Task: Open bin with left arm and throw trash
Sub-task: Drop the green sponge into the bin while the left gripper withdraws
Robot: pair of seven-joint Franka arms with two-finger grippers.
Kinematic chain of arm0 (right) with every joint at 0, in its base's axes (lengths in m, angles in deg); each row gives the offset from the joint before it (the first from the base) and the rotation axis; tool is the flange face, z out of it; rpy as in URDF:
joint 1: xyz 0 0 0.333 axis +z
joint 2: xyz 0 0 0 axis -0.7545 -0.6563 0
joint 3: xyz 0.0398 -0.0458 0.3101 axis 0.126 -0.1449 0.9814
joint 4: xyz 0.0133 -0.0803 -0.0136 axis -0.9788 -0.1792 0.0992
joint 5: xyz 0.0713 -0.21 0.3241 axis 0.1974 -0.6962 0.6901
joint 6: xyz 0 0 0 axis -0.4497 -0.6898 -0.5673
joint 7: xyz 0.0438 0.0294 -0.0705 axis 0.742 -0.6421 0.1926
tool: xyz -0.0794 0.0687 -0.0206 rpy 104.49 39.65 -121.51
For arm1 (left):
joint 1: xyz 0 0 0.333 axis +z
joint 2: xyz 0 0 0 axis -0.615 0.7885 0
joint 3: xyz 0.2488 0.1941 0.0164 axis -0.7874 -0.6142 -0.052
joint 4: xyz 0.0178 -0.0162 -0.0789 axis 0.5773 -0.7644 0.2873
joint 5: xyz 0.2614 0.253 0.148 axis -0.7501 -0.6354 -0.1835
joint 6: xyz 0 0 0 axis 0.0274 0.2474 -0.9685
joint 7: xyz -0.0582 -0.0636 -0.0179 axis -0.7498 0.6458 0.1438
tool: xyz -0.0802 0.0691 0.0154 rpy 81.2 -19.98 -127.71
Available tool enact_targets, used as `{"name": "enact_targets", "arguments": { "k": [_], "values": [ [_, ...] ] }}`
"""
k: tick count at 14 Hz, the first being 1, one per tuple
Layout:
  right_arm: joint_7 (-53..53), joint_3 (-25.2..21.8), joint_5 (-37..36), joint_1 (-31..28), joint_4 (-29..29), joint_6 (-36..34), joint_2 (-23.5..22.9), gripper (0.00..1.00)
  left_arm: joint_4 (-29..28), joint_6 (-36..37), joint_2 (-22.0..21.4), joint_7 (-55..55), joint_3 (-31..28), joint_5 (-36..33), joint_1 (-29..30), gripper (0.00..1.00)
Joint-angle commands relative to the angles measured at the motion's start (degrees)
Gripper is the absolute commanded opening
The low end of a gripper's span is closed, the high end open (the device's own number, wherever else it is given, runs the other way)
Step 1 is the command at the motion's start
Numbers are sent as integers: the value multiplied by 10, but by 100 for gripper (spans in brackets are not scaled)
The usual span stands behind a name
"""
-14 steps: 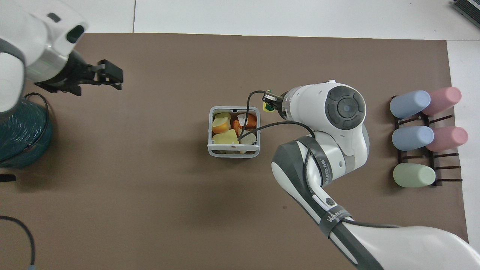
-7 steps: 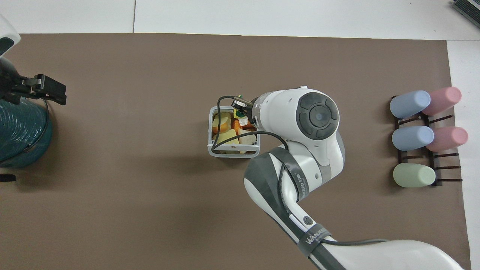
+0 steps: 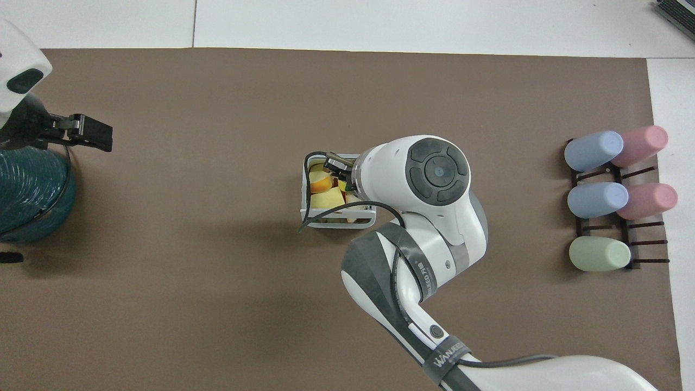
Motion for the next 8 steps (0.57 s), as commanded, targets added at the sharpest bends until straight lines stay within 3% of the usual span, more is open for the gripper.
{"name": "enact_targets", "arguments": {
  "k": [1,4,8],
  "values": [
    [-2,1,-3,-12,-1,-17,23,100,-22,-20,-4,7,-3,-7,-3,100],
    [6,-3,-13,-51,-1,-31,55,100,-7,-16,11,7,-4,13,1,100],
    [136,-3,-21,-125,-2,-138,109,100,-9,-19,9,7,-4,14,0,100]
  ]
}}
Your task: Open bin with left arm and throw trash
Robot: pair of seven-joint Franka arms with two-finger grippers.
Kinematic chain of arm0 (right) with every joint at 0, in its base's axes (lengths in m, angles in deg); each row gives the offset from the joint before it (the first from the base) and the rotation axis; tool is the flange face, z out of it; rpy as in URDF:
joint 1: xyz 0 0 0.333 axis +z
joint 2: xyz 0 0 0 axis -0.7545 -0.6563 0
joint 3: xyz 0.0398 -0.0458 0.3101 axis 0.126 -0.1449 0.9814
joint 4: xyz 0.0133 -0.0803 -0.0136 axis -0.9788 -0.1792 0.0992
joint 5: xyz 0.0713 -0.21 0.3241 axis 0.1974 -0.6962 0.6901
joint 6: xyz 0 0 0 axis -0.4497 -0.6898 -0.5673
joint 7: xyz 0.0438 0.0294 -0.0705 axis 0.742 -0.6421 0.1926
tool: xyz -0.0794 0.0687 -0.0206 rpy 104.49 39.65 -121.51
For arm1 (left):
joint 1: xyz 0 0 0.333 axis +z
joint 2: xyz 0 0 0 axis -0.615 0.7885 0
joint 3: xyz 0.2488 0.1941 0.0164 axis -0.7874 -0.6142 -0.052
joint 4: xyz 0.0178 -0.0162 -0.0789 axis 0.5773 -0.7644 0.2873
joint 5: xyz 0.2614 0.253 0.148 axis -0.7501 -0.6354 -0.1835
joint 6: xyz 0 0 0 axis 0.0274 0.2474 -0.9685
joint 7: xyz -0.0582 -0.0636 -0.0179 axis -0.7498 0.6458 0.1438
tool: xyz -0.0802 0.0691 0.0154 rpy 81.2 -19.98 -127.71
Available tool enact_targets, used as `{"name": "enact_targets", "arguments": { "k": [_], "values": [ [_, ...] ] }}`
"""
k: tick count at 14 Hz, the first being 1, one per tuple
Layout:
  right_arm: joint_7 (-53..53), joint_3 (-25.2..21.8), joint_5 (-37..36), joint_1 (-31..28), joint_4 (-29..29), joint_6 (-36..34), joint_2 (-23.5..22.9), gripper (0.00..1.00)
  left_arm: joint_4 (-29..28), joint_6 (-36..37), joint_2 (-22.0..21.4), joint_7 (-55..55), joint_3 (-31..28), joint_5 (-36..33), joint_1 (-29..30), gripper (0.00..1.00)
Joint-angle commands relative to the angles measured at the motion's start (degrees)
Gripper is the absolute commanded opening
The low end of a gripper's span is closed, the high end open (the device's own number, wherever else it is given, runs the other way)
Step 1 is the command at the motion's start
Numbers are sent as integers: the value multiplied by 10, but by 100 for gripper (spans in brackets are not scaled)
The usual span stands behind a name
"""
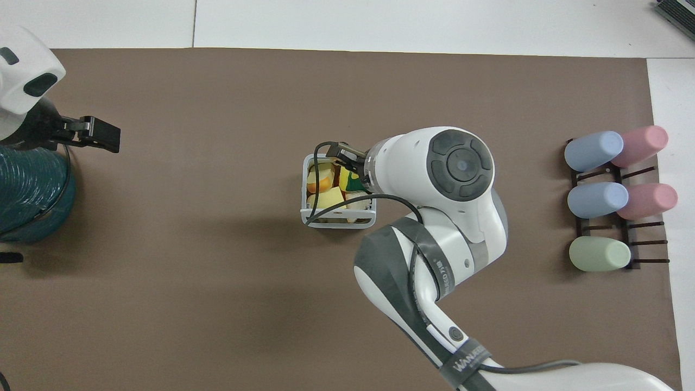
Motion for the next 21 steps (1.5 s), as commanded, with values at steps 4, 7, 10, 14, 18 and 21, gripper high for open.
{"name": "enact_targets", "arguments": {
  "k": [4,7,10,14,18,21],
  "values": [
    [158,5,-72,-96,-2,-136,70,100,-3,2,-6,7,-5,52,2,100],
    [206,4,-70,-124,21,-201,81,100,-6,3,-6,7,-5,55,3,100],
    [268,4,-65,-147,25,-261,100,100,-7,3,-7,7,-5,54,4,100],
    [286,4,-62,-146,-2,-302,127,100,-8,5,-7,4,-6,49,3,100],
    [302,4,-55,-149,-9,-298,133,100,-8,10,-7,3,-5,21,0,100],
    [351,4,-40,-169,-9,-295,131,100,-8,4,-8,2,-5,21,0,100]
  ]
}}
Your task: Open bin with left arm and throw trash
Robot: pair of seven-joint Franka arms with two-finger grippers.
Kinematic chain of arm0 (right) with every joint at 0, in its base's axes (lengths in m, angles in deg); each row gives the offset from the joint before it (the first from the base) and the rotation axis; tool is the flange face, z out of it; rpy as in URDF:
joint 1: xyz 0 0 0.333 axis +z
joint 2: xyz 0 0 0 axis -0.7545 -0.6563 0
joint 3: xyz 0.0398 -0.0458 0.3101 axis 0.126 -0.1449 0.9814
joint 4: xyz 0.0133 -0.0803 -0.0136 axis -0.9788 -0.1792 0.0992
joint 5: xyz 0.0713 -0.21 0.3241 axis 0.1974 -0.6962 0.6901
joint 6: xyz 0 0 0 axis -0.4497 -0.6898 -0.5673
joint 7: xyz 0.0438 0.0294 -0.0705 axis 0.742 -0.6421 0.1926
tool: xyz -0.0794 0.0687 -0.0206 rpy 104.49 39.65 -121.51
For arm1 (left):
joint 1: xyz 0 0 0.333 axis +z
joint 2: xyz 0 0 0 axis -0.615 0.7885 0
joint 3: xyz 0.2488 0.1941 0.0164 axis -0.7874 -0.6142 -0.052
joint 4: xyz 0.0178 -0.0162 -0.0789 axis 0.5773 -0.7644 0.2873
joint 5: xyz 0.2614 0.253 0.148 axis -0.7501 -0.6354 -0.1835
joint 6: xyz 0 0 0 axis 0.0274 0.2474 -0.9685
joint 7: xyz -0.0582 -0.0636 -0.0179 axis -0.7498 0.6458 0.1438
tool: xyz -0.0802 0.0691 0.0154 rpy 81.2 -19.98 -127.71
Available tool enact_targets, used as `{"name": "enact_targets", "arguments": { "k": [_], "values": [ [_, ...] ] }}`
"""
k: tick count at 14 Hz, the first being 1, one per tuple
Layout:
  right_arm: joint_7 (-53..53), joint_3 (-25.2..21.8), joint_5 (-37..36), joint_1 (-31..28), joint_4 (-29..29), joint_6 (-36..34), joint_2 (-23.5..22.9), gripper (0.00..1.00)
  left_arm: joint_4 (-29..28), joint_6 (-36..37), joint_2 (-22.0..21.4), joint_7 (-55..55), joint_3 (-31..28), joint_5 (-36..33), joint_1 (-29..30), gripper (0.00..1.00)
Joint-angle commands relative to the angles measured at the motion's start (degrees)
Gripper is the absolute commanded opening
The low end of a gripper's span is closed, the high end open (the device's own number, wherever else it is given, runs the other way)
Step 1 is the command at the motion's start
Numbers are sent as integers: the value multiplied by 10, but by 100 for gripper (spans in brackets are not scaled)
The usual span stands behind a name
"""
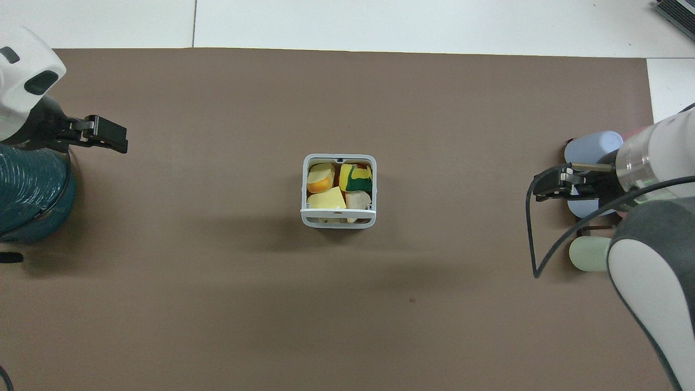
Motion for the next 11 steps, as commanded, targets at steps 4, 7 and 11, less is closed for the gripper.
{"name": "enact_targets", "arguments": {
  "k": [4,7,11],
  "values": [
    [74,5,20,-33,-16,11,13,100,-8,-5,-9,4,-1,-11,3,100],
    [75,5,25,-34,-16,12,13,100,-8,-7,-8,2,-1,-11,2,100],
    [74,5,24,-32,-17,30,12,100,-7,-7,-9,3,-1,-11,2,100]
  ]
}}
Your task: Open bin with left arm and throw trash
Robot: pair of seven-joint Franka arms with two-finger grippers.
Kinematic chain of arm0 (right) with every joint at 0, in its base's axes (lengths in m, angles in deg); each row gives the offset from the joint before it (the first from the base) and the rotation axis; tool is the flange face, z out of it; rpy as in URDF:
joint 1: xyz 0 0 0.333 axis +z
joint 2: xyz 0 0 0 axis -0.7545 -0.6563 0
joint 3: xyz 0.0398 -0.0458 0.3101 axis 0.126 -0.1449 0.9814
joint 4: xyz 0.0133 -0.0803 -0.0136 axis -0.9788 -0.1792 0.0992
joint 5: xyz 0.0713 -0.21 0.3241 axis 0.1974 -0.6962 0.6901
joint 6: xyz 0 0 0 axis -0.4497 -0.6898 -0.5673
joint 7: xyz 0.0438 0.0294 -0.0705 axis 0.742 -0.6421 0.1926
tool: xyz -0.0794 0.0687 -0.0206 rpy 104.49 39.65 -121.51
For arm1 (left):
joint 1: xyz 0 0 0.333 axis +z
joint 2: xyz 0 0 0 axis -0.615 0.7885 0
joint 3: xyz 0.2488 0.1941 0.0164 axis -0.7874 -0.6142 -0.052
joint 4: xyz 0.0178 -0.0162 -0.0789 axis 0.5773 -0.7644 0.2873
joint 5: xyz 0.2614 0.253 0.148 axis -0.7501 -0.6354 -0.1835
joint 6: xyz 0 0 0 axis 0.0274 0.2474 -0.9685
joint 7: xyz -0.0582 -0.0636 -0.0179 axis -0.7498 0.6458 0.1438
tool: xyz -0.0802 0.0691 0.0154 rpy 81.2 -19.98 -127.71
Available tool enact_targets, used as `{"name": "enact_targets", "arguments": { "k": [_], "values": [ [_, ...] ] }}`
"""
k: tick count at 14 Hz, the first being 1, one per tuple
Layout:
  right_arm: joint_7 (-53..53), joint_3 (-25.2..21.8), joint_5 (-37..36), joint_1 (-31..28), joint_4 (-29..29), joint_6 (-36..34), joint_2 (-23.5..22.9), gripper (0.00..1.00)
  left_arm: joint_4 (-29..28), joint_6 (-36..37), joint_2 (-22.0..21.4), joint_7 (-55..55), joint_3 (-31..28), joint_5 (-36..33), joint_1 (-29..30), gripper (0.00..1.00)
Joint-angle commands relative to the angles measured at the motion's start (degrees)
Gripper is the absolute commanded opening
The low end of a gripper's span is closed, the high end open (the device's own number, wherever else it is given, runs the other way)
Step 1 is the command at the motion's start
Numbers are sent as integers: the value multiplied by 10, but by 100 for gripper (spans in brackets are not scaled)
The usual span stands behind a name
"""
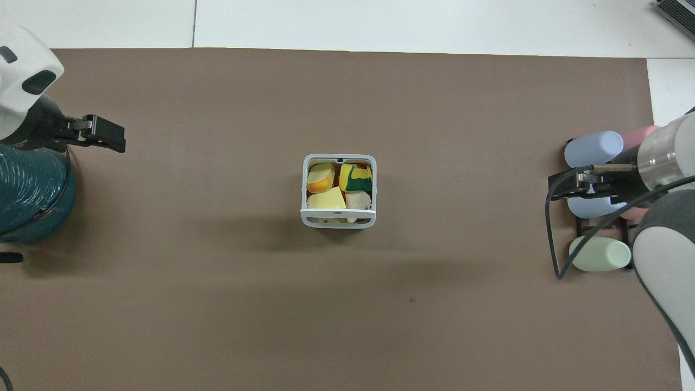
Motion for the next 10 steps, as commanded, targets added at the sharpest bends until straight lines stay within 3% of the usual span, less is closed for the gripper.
{"name": "enact_targets", "arguments": {
  "k": [1,10],
  "values": [
    [18,5,15,-11,-16,17,12,100,-7,-6,-8,4,0,-9,2,100],
    [12,5,15,-11,-21,14,13,100,-7,-7,-9,8,0,-9,3,100]
  ]
}}
